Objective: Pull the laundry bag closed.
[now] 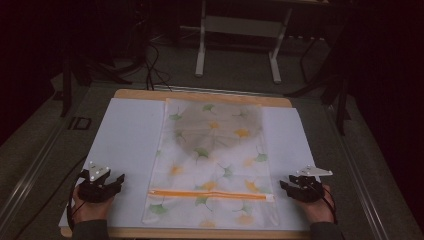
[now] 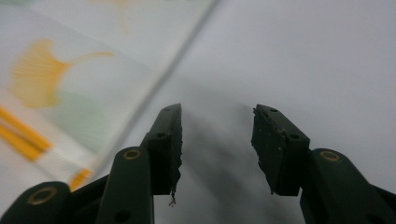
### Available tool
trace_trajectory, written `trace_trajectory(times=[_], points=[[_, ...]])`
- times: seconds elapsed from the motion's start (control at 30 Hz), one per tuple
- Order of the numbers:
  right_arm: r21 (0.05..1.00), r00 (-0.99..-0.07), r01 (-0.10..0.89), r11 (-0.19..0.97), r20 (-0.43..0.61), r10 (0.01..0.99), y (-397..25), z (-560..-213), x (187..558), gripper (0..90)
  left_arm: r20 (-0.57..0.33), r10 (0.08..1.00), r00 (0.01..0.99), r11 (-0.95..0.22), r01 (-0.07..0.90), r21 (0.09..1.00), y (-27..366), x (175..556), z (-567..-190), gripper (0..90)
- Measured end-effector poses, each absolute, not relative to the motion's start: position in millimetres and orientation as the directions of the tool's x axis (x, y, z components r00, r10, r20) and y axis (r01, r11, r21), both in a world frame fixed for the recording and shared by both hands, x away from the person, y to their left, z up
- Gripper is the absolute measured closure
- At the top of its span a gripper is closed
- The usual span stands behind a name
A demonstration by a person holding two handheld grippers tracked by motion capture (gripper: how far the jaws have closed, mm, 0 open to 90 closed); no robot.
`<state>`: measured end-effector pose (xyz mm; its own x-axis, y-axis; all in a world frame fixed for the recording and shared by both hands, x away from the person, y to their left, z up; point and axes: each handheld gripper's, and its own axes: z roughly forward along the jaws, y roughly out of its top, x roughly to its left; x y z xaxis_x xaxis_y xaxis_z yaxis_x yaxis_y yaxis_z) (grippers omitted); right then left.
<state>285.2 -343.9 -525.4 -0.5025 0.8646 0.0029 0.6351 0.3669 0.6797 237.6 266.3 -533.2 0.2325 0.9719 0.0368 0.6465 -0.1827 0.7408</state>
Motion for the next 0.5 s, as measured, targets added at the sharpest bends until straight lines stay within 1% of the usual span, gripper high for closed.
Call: trace_trajectory(times=[0.17, 0.27, 0.5], points=[[0.678, -0.523, 0.620, 0.396, -0.020, 0.852, -338.7, -521.2, 283.4, 51.9, 0.012, 0.963, 0.270, -0.191, 0.649, 0.736, 267.1, 238.5, -532.3, 49.3], [0.677, -0.538, 0.614, 0.406, -0.017, 0.843, -334.9, -519.8, 282.0, 51.4, 0.022, 0.958, 0.287, -0.215, 0.663, 0.717, 264.9, 239.4, -533.3, 50.2], [0.672, -0.574, 0.589, 0.449, -0.044, 0.818, -324.5, -511.6, 281.6, 50.7, 0.013, 0.952, 0.307, -0.226, 0.670, 0.707, 262.0, 241.3, -533.3, 49.6]])
